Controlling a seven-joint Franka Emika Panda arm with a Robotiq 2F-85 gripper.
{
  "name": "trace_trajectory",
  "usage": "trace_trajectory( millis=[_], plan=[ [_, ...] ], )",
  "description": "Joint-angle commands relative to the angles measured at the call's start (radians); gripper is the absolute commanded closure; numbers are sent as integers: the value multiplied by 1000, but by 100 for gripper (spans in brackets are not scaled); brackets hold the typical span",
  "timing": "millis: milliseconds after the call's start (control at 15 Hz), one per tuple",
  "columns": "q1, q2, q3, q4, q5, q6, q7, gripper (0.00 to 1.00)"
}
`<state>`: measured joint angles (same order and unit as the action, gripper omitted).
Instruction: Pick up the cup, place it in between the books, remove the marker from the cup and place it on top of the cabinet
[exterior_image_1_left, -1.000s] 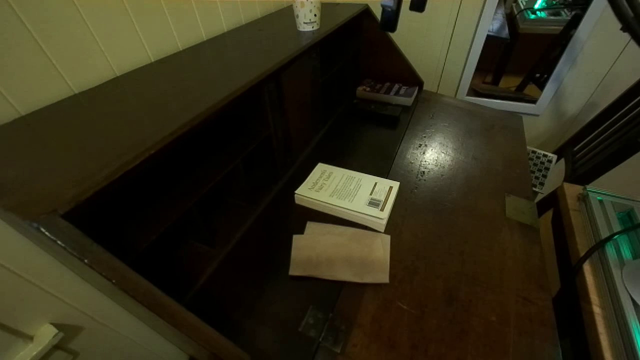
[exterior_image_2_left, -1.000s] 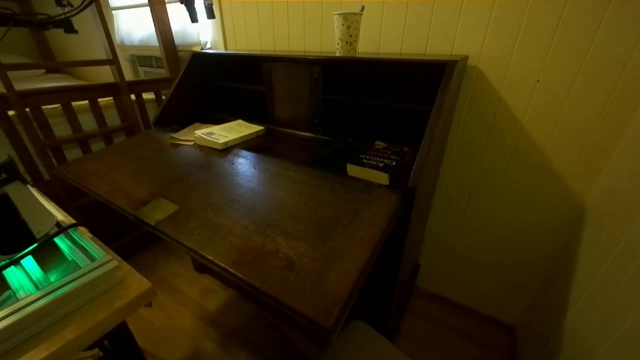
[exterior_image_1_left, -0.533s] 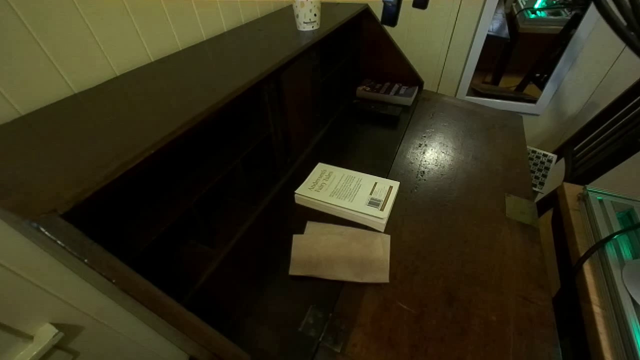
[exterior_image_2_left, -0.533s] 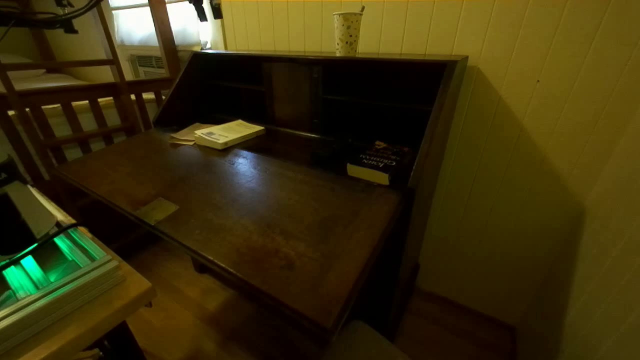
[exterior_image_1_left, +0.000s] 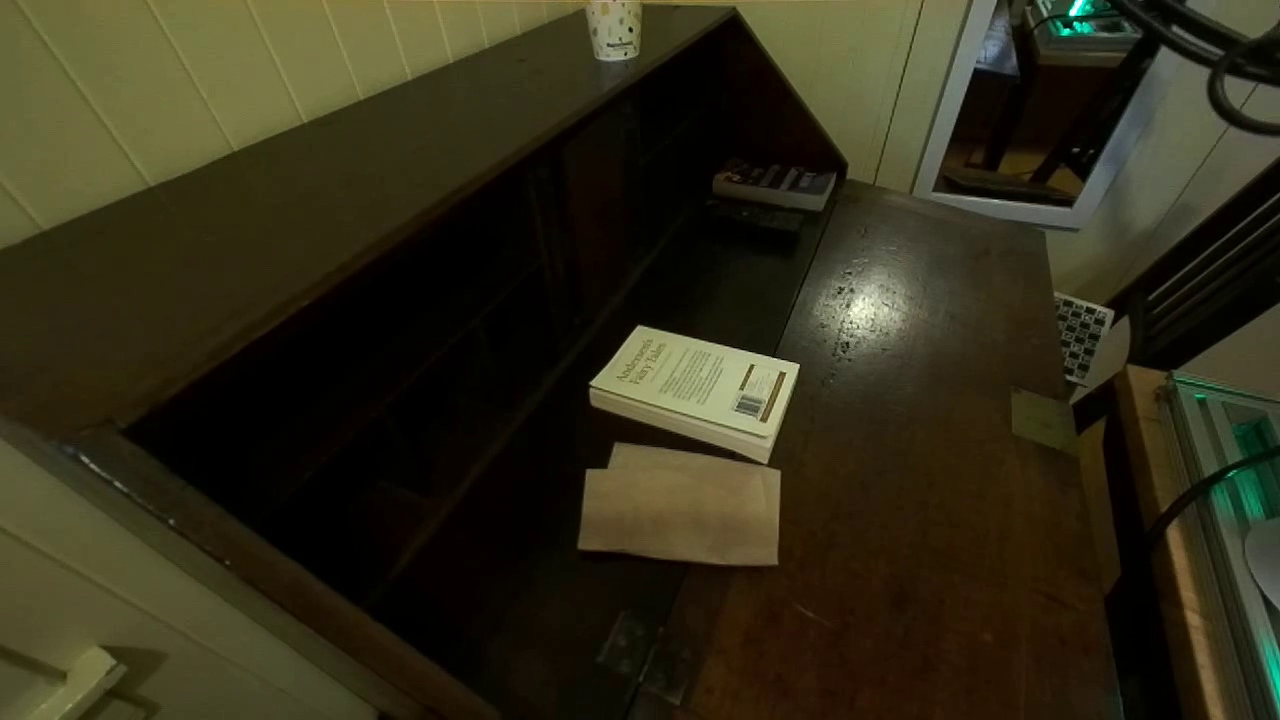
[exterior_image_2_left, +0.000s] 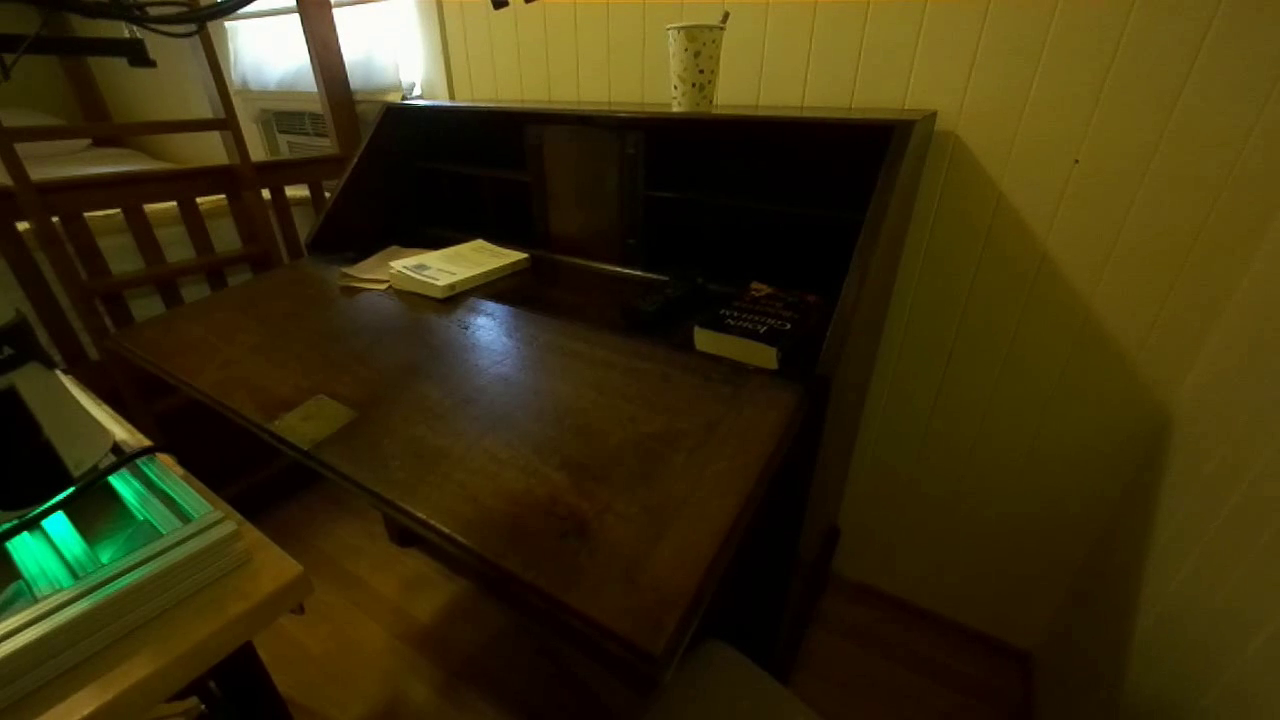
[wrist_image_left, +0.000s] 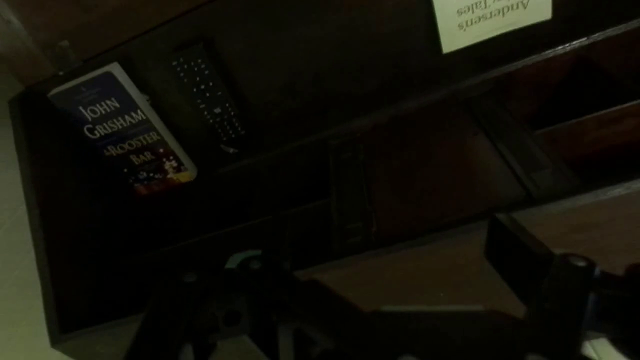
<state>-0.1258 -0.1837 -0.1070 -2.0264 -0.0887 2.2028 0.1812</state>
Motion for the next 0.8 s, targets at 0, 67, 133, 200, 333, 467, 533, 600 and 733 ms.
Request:
trace_trajectory(
  millis=[0,67,133,200,333,467,533,600,733],
  plan=[
    [-13,100,-15,120,-2,34,-26,0],
    [-14,122,-20,146,-1,41,-28,0],
    [-16,141,-24,167,-3,49,-29,0],
    [-17,162,-29,196,-3,47,-31,0],
    [-24,203,-41,246,0,52,-37,0],
    [-33,243,-51,300,-36,29,-3,0],
    [-22,184,-44,221,-2,43,-17,0],
    [-26,201,-50,240,-5,45,-16,0],
    [-30,224,-55,265,-7,44,-16,0]
  ],
)
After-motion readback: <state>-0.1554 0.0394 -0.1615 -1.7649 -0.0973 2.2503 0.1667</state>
